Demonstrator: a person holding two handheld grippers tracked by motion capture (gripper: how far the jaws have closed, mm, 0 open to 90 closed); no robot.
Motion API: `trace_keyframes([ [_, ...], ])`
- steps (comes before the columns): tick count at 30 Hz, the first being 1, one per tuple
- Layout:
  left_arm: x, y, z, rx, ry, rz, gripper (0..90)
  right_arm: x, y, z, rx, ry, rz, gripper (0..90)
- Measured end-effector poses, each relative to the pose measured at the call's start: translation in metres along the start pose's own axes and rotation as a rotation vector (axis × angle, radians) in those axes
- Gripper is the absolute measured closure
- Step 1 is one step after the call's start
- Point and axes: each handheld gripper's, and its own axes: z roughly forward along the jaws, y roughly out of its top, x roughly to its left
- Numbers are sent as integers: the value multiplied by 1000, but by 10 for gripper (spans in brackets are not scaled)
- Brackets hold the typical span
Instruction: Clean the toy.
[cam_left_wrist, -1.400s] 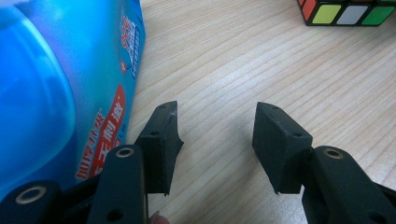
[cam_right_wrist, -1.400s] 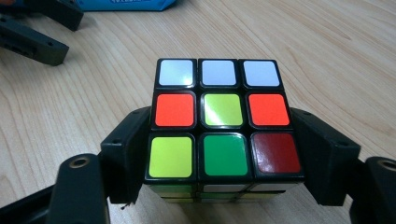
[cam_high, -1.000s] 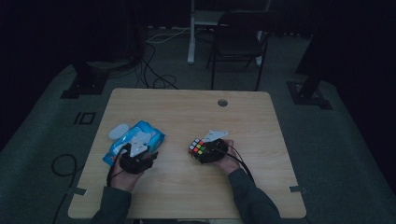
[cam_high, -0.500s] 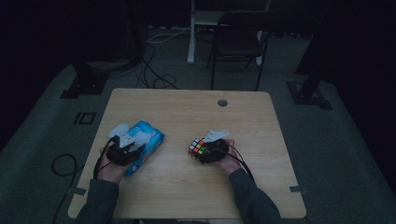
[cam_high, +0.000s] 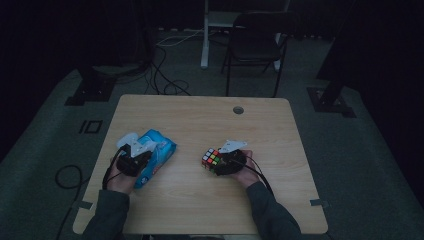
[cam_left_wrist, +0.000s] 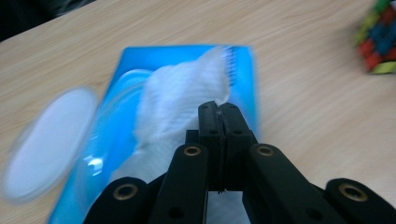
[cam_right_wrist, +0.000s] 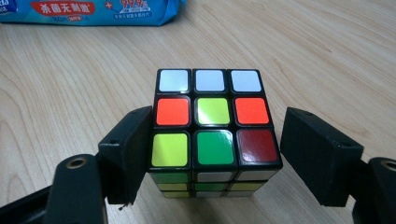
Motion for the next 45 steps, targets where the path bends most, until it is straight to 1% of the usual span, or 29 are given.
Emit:
trace_keyframes([
  [1,0,0,0,0,0,0,900,0,0,0,0,0,1,260],
  [2,0,0,-3,-40,-64,-32,900,0,0,0,-1,0,1,260],
  [4,-3,1,-4,-53,-90,-36,900,0,0,0,-2,-1,2,260],
  [5,-6,2,-4,-59,-108,-32,900,1,0,0,-2,-1,2,260],
  [7,-13,5,-6,-69,-141,-8,900,1,0,0,-2,-2,1,260],
  [11,-22,12,-11,-116,-209,13,900,0,0,0,-4,-1,2,260],
  [12,-23,14,-12,-125,-203,22,900,1,0,0,-4,-1,0,260],
  [13,-22,14,-14,-126,-184,25,898,1,0,0,-5,-1,2,261],
  [15,-15,13,-15,-126,-151,-4,887,1,-1,-1,-6,-1,-1,261],
  [17,-5,9,-16,-106,-89,-29,857,1,-1,-1,-8,-1,-1,261],
  [19,3,3,-18,-102,-56,-56,839,0,-2,-2,-7,-2,4,260],
  [20,9,0,-20,-104,-46,-82,813,0,-2,-2,-9,-3,5,260],
  [21,14,-3,-21,-104,-31,-100,810,-1,-3,-2,-10,-2,5,260],
  [24,26,-12,-23,-75,36,-130,787,0,-3,-2,-10,-3,5,260],
  [25,30,-15,-23,-71,32,-148,781,0,-3,-2,-9,-5,4,261],
  [26,32,-18,-23,-73,16,-161,761,0,-3,-2,-9,-5,4,261],
  [27,33,-20,-23,-67,25,-161,728,0,-3,-2,-9,-5,4,261],
  [28,34,-21,-23,-56,45,-156,704,0,-3,-2,-9,-5,5,261],
  [30,36,-24,-23,-54,67,-167,697,1,-3,-1,-8,-3,4,261],
  [31,36,-24,-23,-54,67,-167,695,1,-3,-1,-8,-3,4,261],
  [32,40,-27,-26,-67,78,-190,695,1,-3,-2,-9,-3,4,261],
  [33,42,-28,-28,-69,87,-198,695,1,-3,-2,-11,-3,4,261],
  [35,44,-30,-31,-67,115,-198,695,0,-3,-2,-11,-4,4,261],
  [37,45,-31,-32,-58,127,-193,695,0,-3,-3,-12,-4,6,261],
  [38,44,-30,-32,-49,125,-178,690,0,-3,-3,-13,-3,7,261],
  [40,39,-28,-28,-18,125,-134,669,0,-3,-3,-13,-4,7,261],
  [41,37,-27,-25,-6,121,-116,657,0,-3,-2,-14,-4,6,261],
  [42,34,-26,-22,-2,111,-106,637,0,-3,-2,-15,-2,6,261],
  [45,27,-23,-12,7,77,-89,558,1,-3,-2,-13,-1,4,261],
])
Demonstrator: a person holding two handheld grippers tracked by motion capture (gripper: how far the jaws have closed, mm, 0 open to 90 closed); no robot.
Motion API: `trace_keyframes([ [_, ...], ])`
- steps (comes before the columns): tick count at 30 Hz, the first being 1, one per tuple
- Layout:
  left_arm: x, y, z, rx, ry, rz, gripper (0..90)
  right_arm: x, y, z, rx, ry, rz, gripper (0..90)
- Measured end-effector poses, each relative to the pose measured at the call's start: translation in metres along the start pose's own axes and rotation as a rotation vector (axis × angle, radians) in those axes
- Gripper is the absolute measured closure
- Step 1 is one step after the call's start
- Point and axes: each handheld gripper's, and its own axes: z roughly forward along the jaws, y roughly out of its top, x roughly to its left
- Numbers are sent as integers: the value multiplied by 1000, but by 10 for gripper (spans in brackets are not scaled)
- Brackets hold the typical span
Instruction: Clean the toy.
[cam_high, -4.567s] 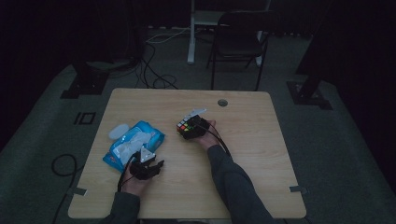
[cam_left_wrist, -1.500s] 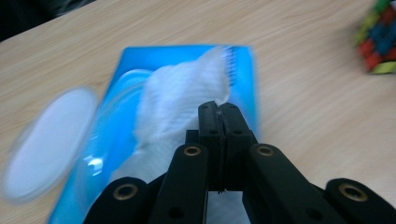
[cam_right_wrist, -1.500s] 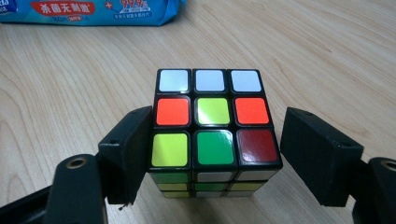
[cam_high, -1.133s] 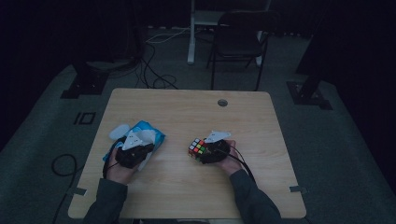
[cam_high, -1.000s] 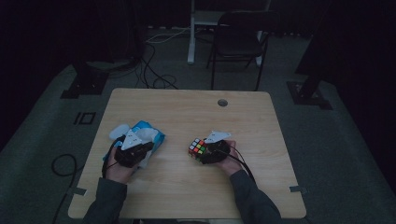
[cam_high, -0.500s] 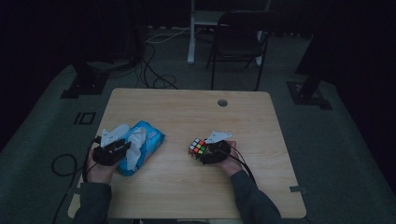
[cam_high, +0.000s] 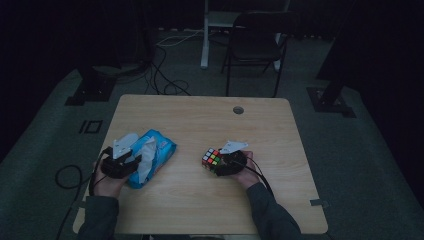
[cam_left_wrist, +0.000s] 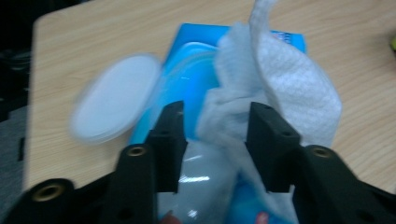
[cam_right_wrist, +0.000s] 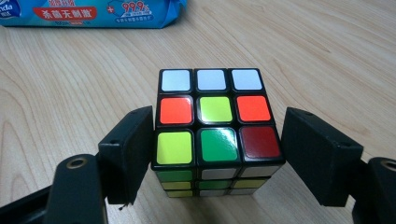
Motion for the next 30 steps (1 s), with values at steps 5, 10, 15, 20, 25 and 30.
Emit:
trace_keyframes([
  [5,-8,6,18,17,-24,15,472,-1,0,0,3,-2,-1,261],
  [10,-7,11,25,22,-20,-3,521,-2,-1,-1,0,-1,4,260],
  [15,-1,14,25,0,-10,-44,748,-1,-1,0,1,-2,2,260],
  [20,0,18,28,8,-8,-58,776,-1,-1,0,1,-2,2,261],
  [25,-3,20,39,48,10,-41,701,0,-1,1,1,1,1,260],
  [30,2,20,38,39,15,-62,844,-1,0,0,1,1,1,260],
])
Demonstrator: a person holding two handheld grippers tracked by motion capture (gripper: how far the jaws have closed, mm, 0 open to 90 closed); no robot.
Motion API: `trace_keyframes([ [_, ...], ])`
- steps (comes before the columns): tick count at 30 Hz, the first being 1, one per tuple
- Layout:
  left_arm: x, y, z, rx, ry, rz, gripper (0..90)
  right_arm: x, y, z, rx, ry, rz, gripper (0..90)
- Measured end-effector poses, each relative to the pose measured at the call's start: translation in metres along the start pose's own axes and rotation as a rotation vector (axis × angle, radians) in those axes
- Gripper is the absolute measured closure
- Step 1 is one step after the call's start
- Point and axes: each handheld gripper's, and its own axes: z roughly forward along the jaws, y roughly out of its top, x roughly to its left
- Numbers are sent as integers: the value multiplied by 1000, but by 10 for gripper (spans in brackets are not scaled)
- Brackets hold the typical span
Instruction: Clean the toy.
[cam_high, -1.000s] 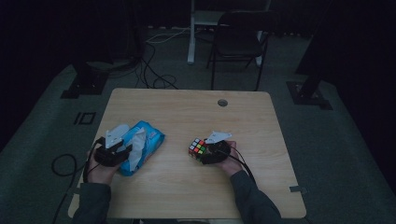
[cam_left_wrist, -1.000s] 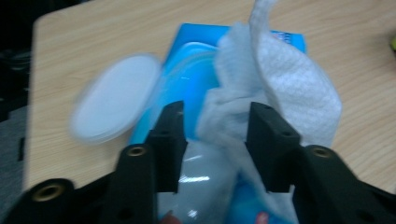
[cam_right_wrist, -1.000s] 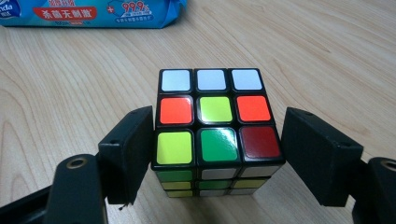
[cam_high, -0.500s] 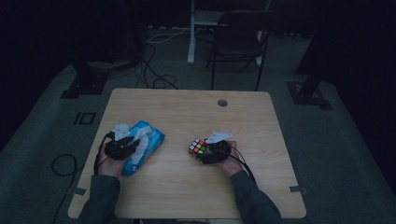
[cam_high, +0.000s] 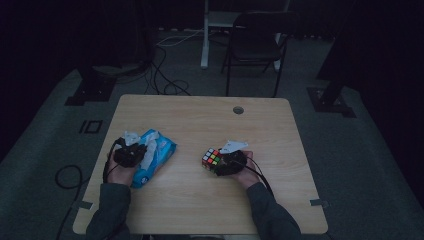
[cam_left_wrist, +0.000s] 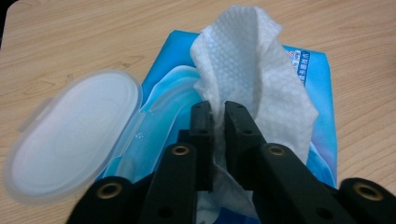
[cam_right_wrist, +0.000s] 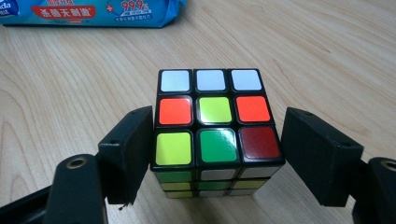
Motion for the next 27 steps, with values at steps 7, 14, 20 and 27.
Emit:
trace_keyframes([
  [7,-7,5,-16,-85,-26,41,865,-1,1,4,11,-1,-3,260],
  [14,-12,9,-27,-145,-49,55,866,0,2,8,25,-4,-15,261],
  [20,-17,19,-38,-207,-95,68,867,0,2,10,31,0,-15,268],
  [27,-25,33,-41,-212,-117,106,867,1,2,11,37,1,-19,298],
])
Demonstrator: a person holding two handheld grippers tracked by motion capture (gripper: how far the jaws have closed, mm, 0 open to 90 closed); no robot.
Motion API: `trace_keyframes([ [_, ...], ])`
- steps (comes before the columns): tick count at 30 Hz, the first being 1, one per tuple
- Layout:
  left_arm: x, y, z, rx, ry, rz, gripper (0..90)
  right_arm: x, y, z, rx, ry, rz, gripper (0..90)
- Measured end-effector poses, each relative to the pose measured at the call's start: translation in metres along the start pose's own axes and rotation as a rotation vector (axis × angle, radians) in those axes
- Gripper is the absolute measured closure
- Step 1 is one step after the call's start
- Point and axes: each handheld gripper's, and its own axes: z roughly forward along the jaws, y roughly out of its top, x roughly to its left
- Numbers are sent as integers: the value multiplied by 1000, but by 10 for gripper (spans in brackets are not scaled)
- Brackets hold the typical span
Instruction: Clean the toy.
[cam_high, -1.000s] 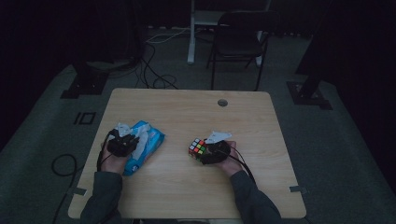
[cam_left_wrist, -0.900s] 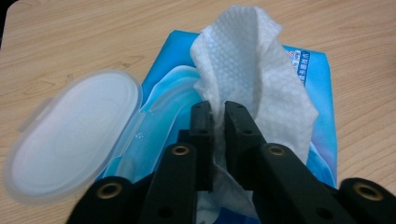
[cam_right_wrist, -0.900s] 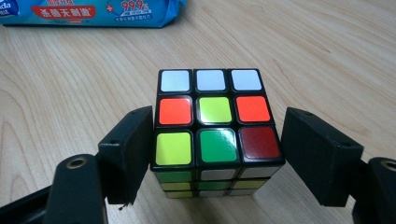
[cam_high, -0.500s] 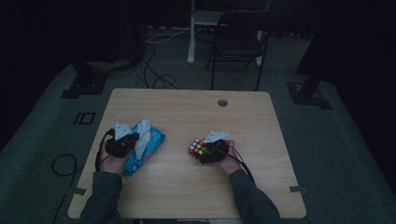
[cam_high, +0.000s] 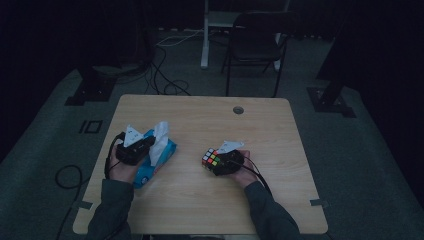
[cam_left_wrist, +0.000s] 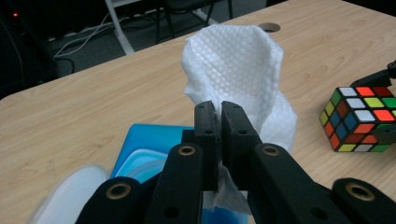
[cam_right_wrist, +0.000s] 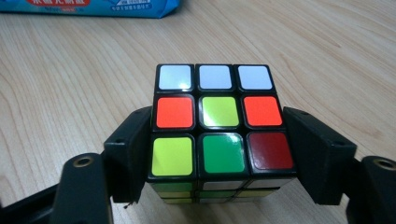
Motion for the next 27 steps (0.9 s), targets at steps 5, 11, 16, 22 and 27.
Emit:
trace_keyframes([
  [5,-2,3,9,15,-31,6,867,1,0,0,3,3,-10,327],
  [11,-4,5,17,32,-57,10,867,2,1,-1,8,-4,-23,332],
  [16,-7,7,23,42,-75,19,866,3,1,-2,8,-4,-31,334],
  [22,-10,11,29,55,-107,31,866,8,2,-5,2,-30,-78,339],
  [27,-13,14,34,65,-133,42,866,15,5,-9,-10,-68,-127,339],
])
